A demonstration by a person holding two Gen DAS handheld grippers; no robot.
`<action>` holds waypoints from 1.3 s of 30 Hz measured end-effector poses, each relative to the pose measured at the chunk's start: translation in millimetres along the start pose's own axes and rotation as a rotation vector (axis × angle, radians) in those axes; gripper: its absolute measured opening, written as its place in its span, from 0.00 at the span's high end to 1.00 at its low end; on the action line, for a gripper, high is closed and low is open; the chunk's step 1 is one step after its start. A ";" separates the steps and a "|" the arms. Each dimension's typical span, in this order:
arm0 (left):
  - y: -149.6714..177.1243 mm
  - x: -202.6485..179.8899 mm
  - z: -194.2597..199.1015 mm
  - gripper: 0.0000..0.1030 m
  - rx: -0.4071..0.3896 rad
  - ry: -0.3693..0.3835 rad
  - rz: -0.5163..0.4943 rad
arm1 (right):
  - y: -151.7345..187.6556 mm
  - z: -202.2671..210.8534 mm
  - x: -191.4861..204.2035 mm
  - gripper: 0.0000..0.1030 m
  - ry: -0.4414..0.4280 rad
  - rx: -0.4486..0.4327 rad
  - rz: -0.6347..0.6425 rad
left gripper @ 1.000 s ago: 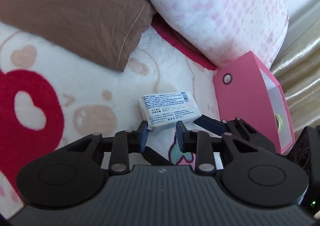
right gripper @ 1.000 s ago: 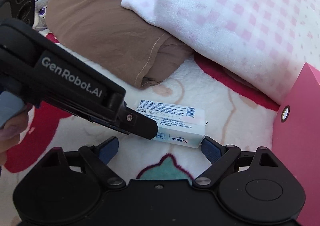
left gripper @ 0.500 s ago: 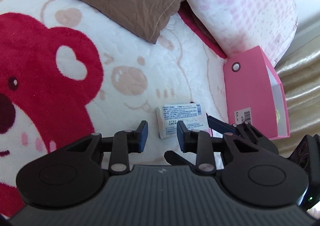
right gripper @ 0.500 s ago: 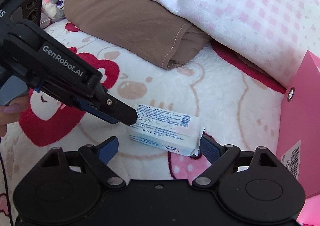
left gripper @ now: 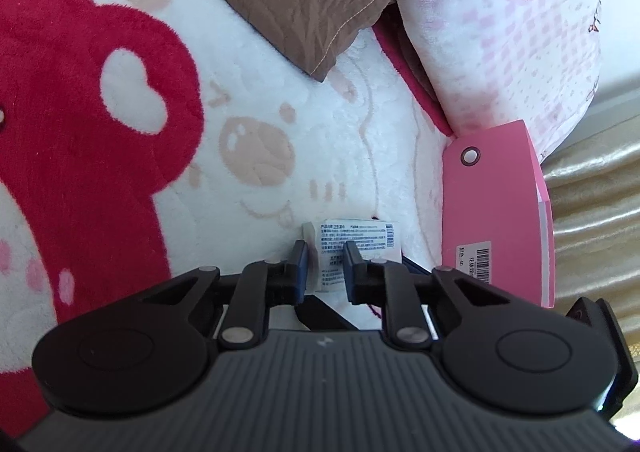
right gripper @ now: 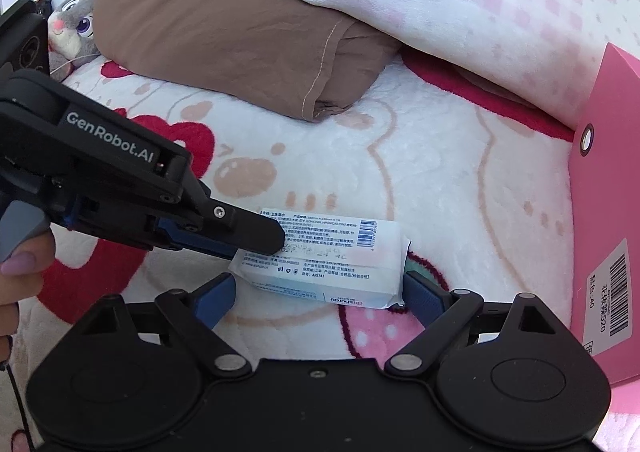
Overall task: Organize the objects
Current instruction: 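Close the left gripper around the soap bar package, then carry the soap package with the left gripper over the pink box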
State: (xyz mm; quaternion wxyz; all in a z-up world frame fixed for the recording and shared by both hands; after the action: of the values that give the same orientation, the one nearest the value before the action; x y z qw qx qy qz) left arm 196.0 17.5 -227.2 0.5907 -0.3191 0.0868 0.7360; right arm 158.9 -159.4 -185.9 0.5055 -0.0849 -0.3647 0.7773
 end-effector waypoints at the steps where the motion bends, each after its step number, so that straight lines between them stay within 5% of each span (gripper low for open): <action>1: -0.2 0.6 -0.5 0.83 0.001 0.003 0.007 | -0.1 -0.5 0.3 0.12 0.007 -0.004 0.003; 16: 12.9 -35.8 39.7 0.81 -0.030 -0.063 -0.106 | -3.5 33.2 28.2 0.21 0.026 -0.024 0.031; 39: 85.2 -153.3 173.8 0.79 -0.183 -0.084 -0.336 | -11.2 187.0 73.7 0.21 0.045 -0.125 0.160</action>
State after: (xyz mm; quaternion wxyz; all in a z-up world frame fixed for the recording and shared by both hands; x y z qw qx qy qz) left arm 68.4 -44.0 -24.9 0.6770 -0.3505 -0.0596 0.6443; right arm 38.4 -184.4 -26.6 0.4437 -0.1626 -0.3931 0.7888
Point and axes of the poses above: each gripper's, at about its wrist camera, not at the fingertips, and z roughly against the way its jaws point, x to its left, y to its underside, the point moved 2 cm from there along -z, roughly the way its jaws point, and after that the axes turned 14 degrees about -y, right-handed, at the moved point
